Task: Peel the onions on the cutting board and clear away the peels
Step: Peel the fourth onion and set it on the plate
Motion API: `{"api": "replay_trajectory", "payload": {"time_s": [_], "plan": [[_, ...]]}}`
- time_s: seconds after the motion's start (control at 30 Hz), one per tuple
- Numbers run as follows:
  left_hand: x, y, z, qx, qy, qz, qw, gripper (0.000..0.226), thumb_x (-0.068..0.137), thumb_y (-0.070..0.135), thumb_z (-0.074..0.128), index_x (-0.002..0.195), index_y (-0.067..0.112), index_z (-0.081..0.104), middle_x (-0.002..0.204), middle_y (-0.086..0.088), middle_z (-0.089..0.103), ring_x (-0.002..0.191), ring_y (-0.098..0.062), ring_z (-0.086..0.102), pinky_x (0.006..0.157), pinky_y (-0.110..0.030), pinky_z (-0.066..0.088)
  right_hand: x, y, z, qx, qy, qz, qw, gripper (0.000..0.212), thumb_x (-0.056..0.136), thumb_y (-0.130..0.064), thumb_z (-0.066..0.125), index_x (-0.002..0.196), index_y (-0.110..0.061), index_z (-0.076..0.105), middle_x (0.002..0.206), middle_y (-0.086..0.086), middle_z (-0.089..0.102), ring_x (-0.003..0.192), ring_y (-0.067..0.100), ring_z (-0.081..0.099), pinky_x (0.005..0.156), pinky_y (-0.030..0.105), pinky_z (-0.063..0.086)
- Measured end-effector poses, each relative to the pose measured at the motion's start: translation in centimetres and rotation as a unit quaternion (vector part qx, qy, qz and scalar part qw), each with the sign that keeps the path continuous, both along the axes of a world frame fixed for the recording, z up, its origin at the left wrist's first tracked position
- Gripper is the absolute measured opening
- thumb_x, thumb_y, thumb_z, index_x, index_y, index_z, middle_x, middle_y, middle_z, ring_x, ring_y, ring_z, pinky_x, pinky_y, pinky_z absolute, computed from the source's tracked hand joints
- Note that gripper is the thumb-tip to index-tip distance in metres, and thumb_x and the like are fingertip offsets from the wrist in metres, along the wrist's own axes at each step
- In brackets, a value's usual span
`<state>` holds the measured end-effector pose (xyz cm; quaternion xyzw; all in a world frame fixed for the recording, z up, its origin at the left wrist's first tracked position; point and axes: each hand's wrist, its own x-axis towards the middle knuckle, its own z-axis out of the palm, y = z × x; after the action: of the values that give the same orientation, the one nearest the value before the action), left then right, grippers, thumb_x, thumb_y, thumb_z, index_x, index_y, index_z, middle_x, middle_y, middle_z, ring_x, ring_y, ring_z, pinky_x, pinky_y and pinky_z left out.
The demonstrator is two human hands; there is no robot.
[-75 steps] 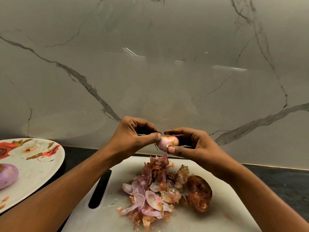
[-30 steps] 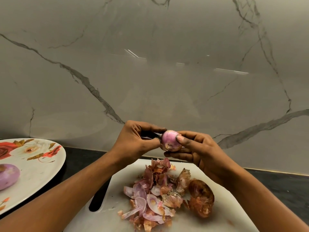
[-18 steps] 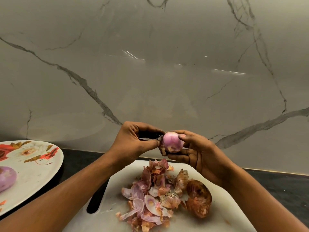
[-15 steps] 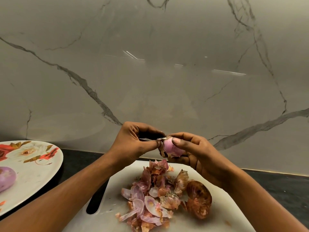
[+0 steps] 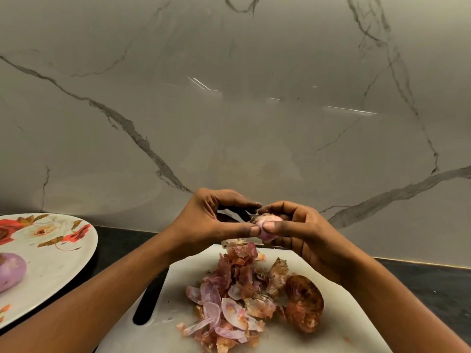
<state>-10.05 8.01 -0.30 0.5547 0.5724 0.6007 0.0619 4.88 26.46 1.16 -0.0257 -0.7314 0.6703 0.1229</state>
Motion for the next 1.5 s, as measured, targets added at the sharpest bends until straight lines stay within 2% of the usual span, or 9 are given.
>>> {"api": "replay_trajectory", "payload": {"time_s": [0.23, 0.43, 0.6, 0.7, 0.83, 1.03, 1.23, 1.33, 1.5], "plan": [[-0.3, -0.2, 0.1, 0.004, -0.004, -0.026, 1.0, 0.026, 0.079, 0.011, 0.085, 0.103, 0.003, 0.083, 0.106, -0.014, 0.073, 0.101, -0.036, 0.072, 0.085, -0.051, 0.064, 0.2, 0.3, 0.3, -0.014, 0.021, 0.008, 1.0, 0.044, 0.072, -0.004, 0.083, 0.115, -0.01, 0.079, 0.117, 0.016, 0.077, 0.108, 0.031, 0.076, 0.087, 0.028, 0.062], [-0.3, 0.1, -0.1, 0.022, 0.024, 0.015, 0.999, 0.02, 0.088, 0.014, 0.078, 0.101, -0.001, 0.081, 0.097, -0.011, 0.075, 0.088, -0.031, 0.074, 0.078, -0.043, 0.065, 0.3, 0.4, 0.3, -0.008, 0.022, 0.015, 1.0, 0.045, 0.074, -0.006, 0.082, 0.118, -0.008, 0.078, 0.117, 0.015, 0.077, 0.11, 0.031, 0.075, 0.088, 0.027, 0.061], [-0.2, 0.2, 0.1, 0.019, 0.011, 0.045, 0.999, 0.019, 0.092, 0.018, 0.073, 0.104, 0.003, 0.079, 0.095, -0.008, 0.078, 0.089, -0.029, 0.076, 0.079, -0.046, 0.066, 0.4, 0.2, 0.4, 0.02, 0.022, 0.026, 0.999, 0.046, 0.081, -0.01, 0.084, 0.126, -0.012, 0.074, 0.123, 0.015, 0.076, 0.112, 0.037, 0.074, 0.091, 0.039, 0.063], [-0.1, -0.1, 0.1, 0.015, 0.019, 0.018, 1.0, 0.025, 0.086, 0.019, 0.081, 0.106, 0.005, 0.081, 0.103, -0.009, 0.077, 0.099, -0.031, 0.075, 0.084, -0.049, 0.064, 0.6, 0.2, 0.4, 0.048, 0.019, 0.013, 0.999, 0.052, 0.082, -0.007, 0.084, 0.131, -0.015, 0.07, 0.122, 0.011, 0.076, 0.108, 0.039, 0.076, 0.091, 0.044, 0.065], [0.2, -0.1, 0.0, -0.017, 0.023, 0.035, 0.999, 0.035, 0.076, 0.026, 0.089, 0.107, 0.011, 0.081, 0.104, -0.005, 0.078, 0.101, -0.027, 0.075, 0.09, -0.051, 0.063, 0.6, 0.2, 0.2, 0.085, 0.021, 0.005, 0.996, 0.057, 0.076, 0.002, 0.087, 0.128, -0.016, 0.072, 0.119, 0.008, 0.077, 0.108, 0.031, 0.075, 0.093, 0.037, 0.063], [0.4, 0.1, -0.1, -0.027, -0.021, 0.057, 0.998, 0.037, 0.07, 0.027, 0.091, 0.102, 0.012, 0.081, 0.097, -0.006, 0.08, 0.093, -0.024, 0.078, 0.084, -0.051, 0.065, 0.3, 0.0, -0.2, 0.118, 0.031, 0.006, 0.993, 0.066, 0.073, 0.009, 0.088, 0.132, -0.017, 0.071, 0.117, 0.009, 0.079, 0.107, 0.028, 0.077, 0.092, 0.037, 0.063], [0.1, -0.1, 0.1, 0.011, -0.031, 0.03, 0.999, 0.02, 0.084, 0.012, 0.081, 0.099, 0.0, 0.081, 0.095, -0.013, 0.078, 0.09, -0.033, 0.076, 0.082, -0.041, 0.065, 0.3, 0.2, 0.0, 0.116, 0.042, -0.01, 0.992, 0.067, 0.072, 0.007, 0.089, 0.132, -0.016, 0.071, 0.118, 0.004, 0.08, 0.108, 0.025, 0.077, 0.09, 0.032, 0.063], [0.3, 0.0, 0.1, 0.0, -0.037, 0.038, 0.999, 0.025, 0.083, 0.021, 0.082, 0.102, 0.004, 0.081, 0.095, -0.011, 0.08, 0.09, -0.031, 0.078, 0.082, -0.044, 0.066, 0.2, 0.1, -0.1, 0.121, 0.049, -0.014, 0.991, 0.067, 0.071, 0.006, 0.09, 0.131, -0.016, 0.071, 0.118, 0.005, 0.079, 0.108, 0.025, 0.077, 0.091, 0.033, 0.063], [0.9, 0.3, 0.0, -0.021, -0.044, 0.072, 0.996, 0.04, 0.066, 0.028, 0.092, 0.099, 0.009, 0.08, 0.092, -0.007, 0.081, 0.086, -0.025, 0.079, 0.075, -0.039, 0.066, 0.1, -0.1, -0.5, 0.14, 0.056, -0.013, 0.988, 0.068, 0.072, 0.009, 0.089, 0.133, -0.015, 0.07, 0.117, 0.006, 0.079, 0.107, 0.024, 0.078, 0.093, 0.037, 0.063]]}}
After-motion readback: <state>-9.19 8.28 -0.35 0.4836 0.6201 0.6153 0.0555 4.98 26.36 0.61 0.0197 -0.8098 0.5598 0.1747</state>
